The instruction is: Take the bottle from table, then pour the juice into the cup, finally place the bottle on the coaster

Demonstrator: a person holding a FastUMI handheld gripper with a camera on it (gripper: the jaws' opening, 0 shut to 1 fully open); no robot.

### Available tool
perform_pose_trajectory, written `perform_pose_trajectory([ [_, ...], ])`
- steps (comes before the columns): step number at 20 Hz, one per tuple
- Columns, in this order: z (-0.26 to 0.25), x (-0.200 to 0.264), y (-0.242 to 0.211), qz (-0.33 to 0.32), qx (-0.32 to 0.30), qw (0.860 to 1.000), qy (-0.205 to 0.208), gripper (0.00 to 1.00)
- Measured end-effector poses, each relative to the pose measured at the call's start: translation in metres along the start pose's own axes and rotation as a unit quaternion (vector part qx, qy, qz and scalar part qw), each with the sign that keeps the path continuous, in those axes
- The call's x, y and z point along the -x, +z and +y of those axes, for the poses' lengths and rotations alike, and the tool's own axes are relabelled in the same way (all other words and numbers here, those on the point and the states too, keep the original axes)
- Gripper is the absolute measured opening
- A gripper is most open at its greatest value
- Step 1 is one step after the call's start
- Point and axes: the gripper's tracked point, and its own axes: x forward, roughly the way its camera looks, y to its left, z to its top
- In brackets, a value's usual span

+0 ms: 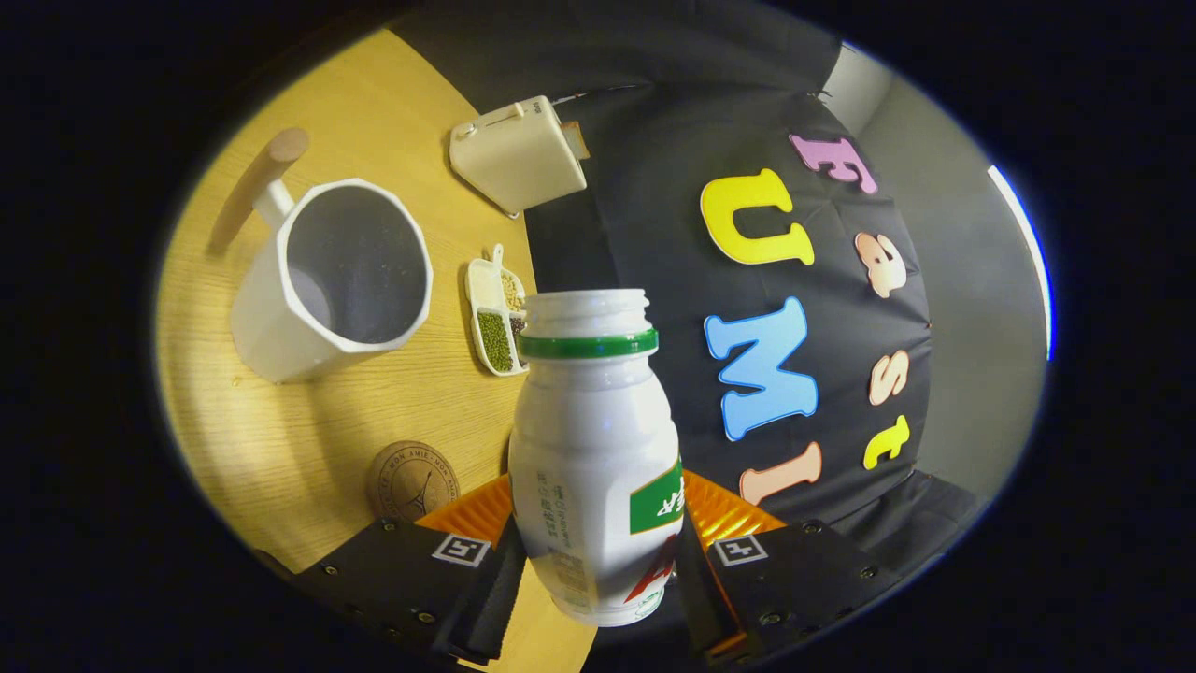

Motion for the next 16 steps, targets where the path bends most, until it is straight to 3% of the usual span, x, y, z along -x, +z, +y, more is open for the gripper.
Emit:
perform_pose_trajectory([
  [9,-0.001,-0.001,-0.013,0.007,-0.123,0.992,0.028,0.72],
  [16,0.005,-0.004,-0.014,0.000,-0.211,0.976,0.046,0.72],
])
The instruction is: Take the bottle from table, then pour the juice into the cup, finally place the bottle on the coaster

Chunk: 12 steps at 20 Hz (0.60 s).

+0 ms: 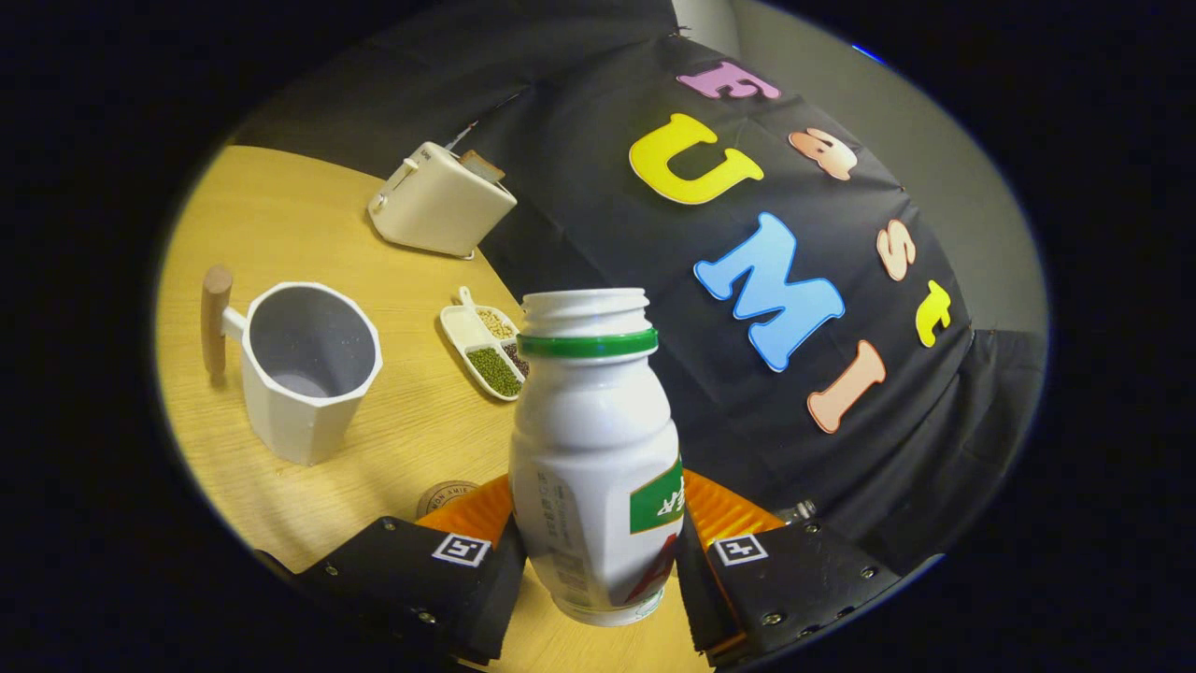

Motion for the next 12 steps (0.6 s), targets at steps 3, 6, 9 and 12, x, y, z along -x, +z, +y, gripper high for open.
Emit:
perform_pose_trajectory([
  [3,-0.004,0.000,-0.001,-0.003,-0.036,0.999,0.002,0.72],
  [6,0.007,-0.004,-0.002,-0.001,-0.078,0.997,0.019,0.72],
  [9,0.009,-0.006,-0.002,-0.003,-0.111,0.994,0.024,0.72],
  [12,0.013,-0.009,0.001,-0.012,-0.175,0.984,0.037,0.72],
])
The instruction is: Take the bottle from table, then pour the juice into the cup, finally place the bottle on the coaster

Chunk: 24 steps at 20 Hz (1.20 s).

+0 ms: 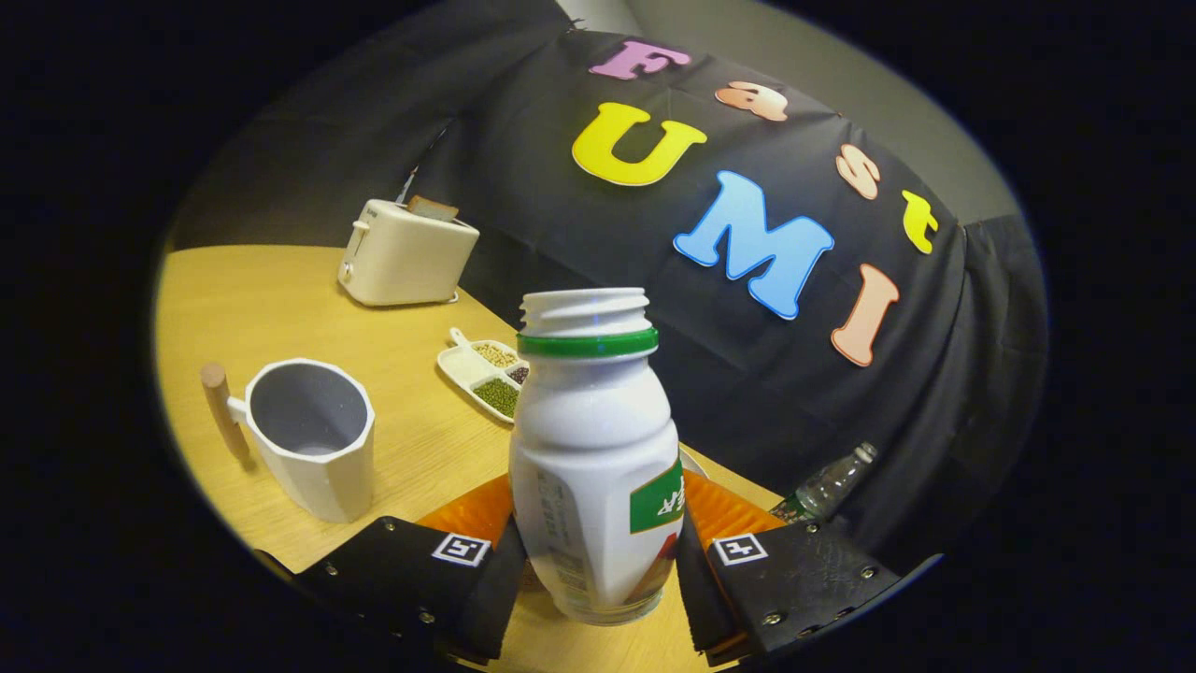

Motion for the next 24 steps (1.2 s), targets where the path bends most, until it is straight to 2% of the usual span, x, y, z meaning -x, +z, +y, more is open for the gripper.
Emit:
perform_pose_trajectory([
  [9,0.005,-0.027,-0.005,-0.018,-0.155,0.987,0.021,0.72],
  [15,0.009,-0.042,-0.005,-0.024,-0.189,0.981,0.029,0.72],
  [24,0.013,-0.052,-0.010,-0.024,-0.200,0.979,0.032,0.72],
])
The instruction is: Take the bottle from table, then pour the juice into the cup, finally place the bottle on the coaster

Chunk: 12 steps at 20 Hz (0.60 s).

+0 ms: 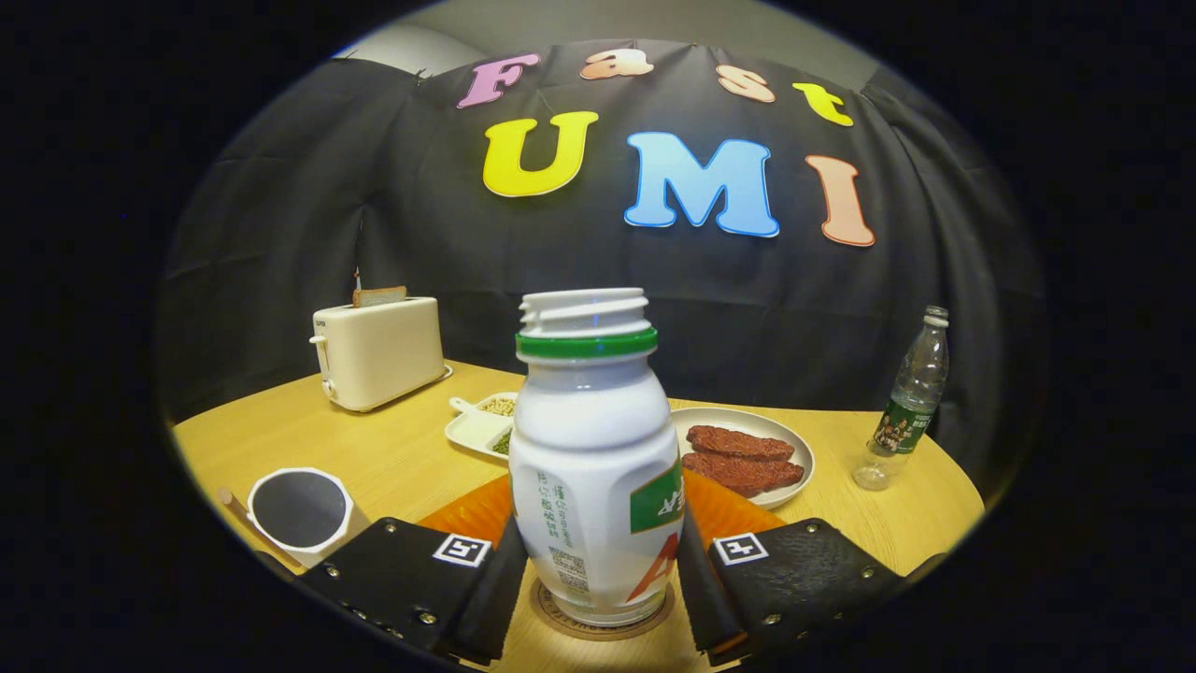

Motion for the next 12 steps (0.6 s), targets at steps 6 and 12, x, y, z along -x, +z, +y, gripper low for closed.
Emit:
perform_pose_trajectory([
  [6,-0.0002,-0.0007,-0.0015,-0.007,-0.023,1.000,0.010,0.72],
  [12,0.0009,0.0023,-0.0047,-0.009,-0.015,1.000,0.017,0.73],
])
